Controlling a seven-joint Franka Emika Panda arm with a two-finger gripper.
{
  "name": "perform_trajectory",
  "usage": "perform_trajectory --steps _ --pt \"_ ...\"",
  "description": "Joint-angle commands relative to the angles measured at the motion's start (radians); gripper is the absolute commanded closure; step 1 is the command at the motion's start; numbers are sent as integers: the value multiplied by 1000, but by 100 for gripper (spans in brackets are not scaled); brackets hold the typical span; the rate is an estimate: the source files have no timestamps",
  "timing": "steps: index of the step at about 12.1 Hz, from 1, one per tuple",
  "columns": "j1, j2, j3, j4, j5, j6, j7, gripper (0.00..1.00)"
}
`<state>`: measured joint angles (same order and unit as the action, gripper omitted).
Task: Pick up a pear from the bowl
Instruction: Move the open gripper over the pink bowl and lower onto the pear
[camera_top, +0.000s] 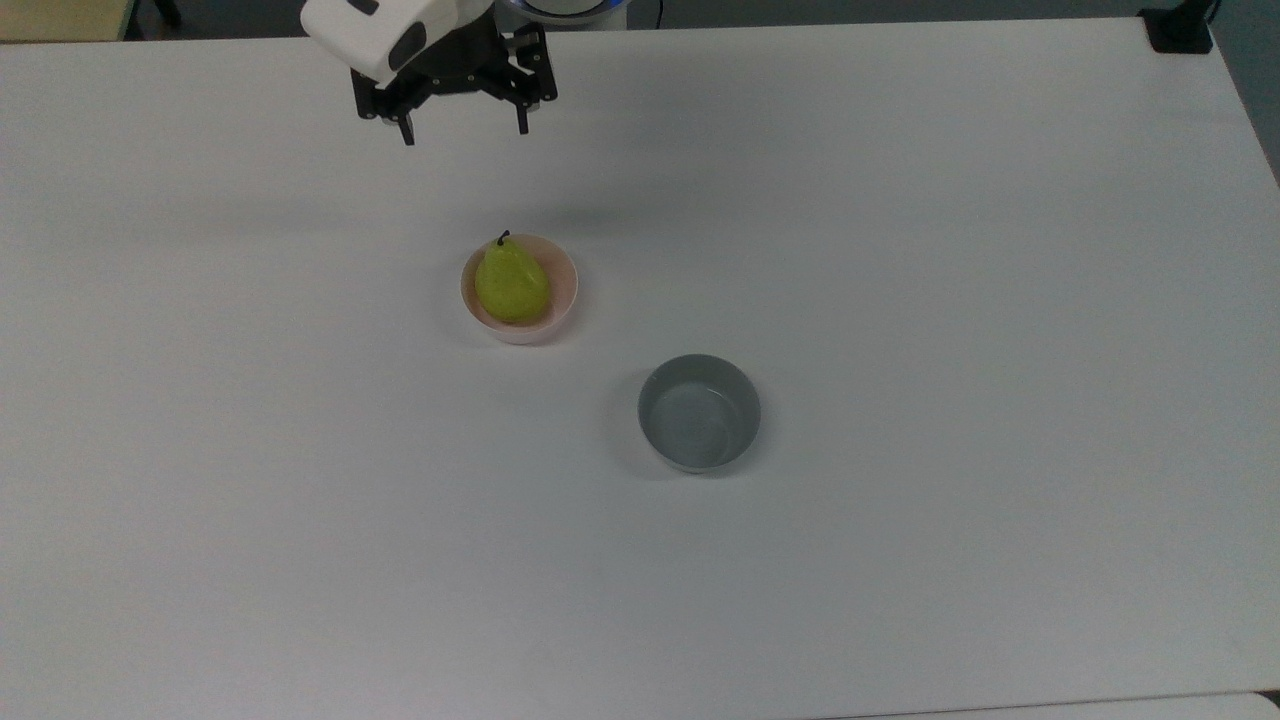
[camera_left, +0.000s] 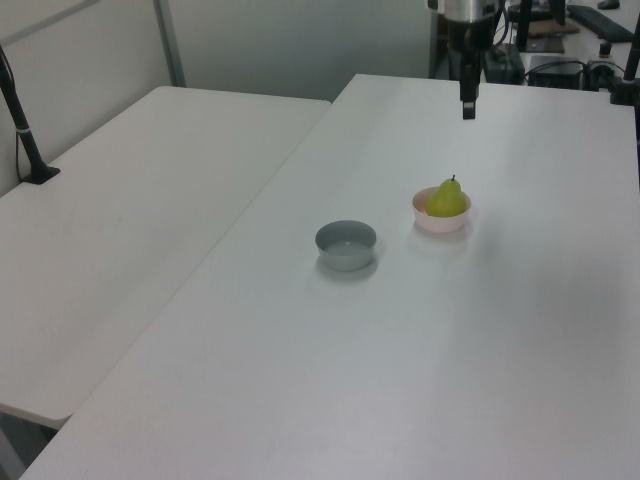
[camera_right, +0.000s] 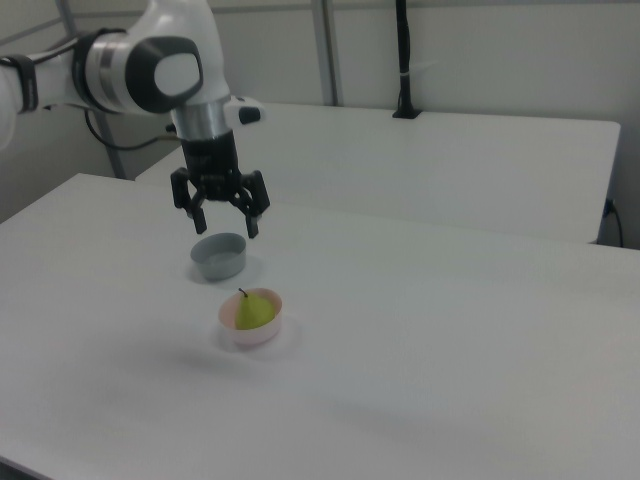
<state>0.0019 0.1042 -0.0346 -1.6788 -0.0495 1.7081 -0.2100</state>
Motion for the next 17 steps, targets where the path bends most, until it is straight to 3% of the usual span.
perform_trajectory --steps 1,5,15,17 --pt "1 21 -5 -68 2 83 -32 0" --pt "9 43 -4 -191 -41 230 -32 0" --pt "18 181 2 -193 -41 372 -3 0" --pt "30 199 4 -191 -41 395 -3 5"
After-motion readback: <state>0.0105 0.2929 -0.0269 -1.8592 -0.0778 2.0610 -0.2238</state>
